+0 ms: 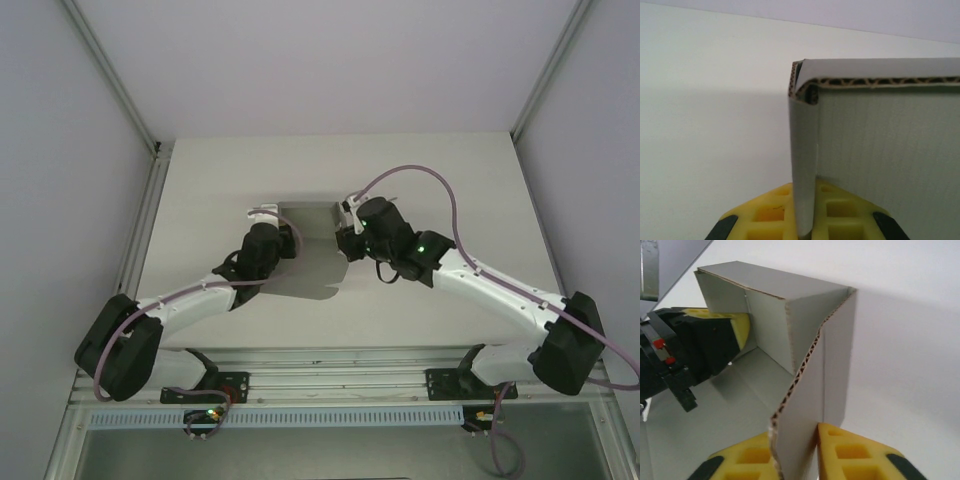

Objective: Assemble paper box

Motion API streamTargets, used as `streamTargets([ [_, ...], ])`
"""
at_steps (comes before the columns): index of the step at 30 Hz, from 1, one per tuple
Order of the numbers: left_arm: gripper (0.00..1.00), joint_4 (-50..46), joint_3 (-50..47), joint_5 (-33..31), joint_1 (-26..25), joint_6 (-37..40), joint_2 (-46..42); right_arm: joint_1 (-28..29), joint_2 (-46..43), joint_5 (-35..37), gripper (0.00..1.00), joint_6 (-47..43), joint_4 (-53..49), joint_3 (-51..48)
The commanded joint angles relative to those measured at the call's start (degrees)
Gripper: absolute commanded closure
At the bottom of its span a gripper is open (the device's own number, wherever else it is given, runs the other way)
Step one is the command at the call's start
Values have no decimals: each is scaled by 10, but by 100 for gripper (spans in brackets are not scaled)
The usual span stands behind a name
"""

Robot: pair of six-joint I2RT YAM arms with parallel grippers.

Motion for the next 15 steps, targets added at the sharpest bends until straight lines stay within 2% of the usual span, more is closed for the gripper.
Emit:
streamTargets([
  [1, 100, 33, 1, 19, 0, -7, 3, 10, 46, -91, 76, 0, 43, 35],
  [5, 100, 32, -4, 13, 0, -6, 1, 10, 77, -118, 73, -4, 57, 59],
  [7, 100, 33, -3, 10, 1, -5, 2, 10, 83, -136, 63, -1, 67, 65],
  [9, 100, 34, -3, 7, 1, -4, 8, 10, 85, -160, 63, 1, 71, 71],
  [12, 100, 34, -4, 1, 4, -1, 13, 11, 71, -155, 51, -1, 52, 75],
  [15, 100, 36, -10, 1, 9, 0, 12, 11, 34, -112, 33, -14, 31, 59],
])
